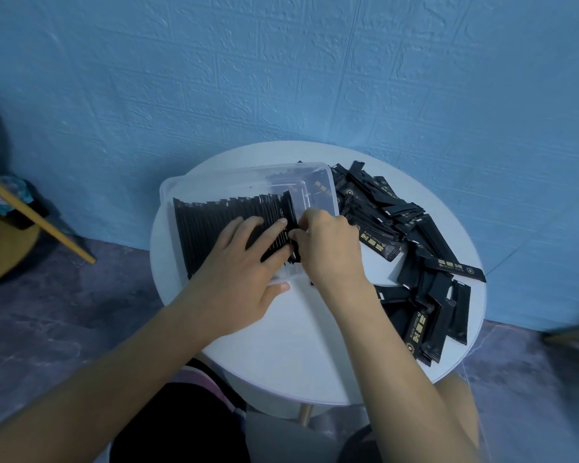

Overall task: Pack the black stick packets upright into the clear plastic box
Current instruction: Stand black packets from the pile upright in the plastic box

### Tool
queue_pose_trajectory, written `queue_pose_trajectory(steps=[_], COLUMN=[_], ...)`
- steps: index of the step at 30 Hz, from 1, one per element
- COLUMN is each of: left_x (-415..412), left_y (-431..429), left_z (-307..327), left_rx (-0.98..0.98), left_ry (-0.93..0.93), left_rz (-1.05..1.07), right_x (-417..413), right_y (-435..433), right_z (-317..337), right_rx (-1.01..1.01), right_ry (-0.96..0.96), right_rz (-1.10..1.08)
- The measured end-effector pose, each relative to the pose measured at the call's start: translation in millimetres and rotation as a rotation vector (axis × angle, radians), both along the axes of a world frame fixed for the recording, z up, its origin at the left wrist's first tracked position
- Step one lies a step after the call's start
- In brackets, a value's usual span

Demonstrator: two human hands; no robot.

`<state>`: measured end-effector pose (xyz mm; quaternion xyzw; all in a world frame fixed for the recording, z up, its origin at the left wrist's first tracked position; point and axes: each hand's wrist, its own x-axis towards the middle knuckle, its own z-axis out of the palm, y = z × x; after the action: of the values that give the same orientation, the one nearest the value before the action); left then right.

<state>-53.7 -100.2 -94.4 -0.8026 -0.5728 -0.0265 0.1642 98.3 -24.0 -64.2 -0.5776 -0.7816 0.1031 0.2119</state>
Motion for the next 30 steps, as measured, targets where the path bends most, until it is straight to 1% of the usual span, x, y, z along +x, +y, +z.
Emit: queue_pose_trajectory(steps=[13,20,30], left_x=[1,2,1], left_y=[0,1,7], left_z=[2,9,11], left_rx=[0.025,-0.02,-0.003], left_ry=[-0.023,0.058,0.061], left_rz=[-0.004,0.001,-0.023], right_x=[3,5,6], right_y=[3,4,3], right_z=[1,1,-1], right_rx=[-0.038,-0.039,-0.02], right_ry=[0.022,-0.006,-0.014], right_rz=[0.013,0.025,0.039])
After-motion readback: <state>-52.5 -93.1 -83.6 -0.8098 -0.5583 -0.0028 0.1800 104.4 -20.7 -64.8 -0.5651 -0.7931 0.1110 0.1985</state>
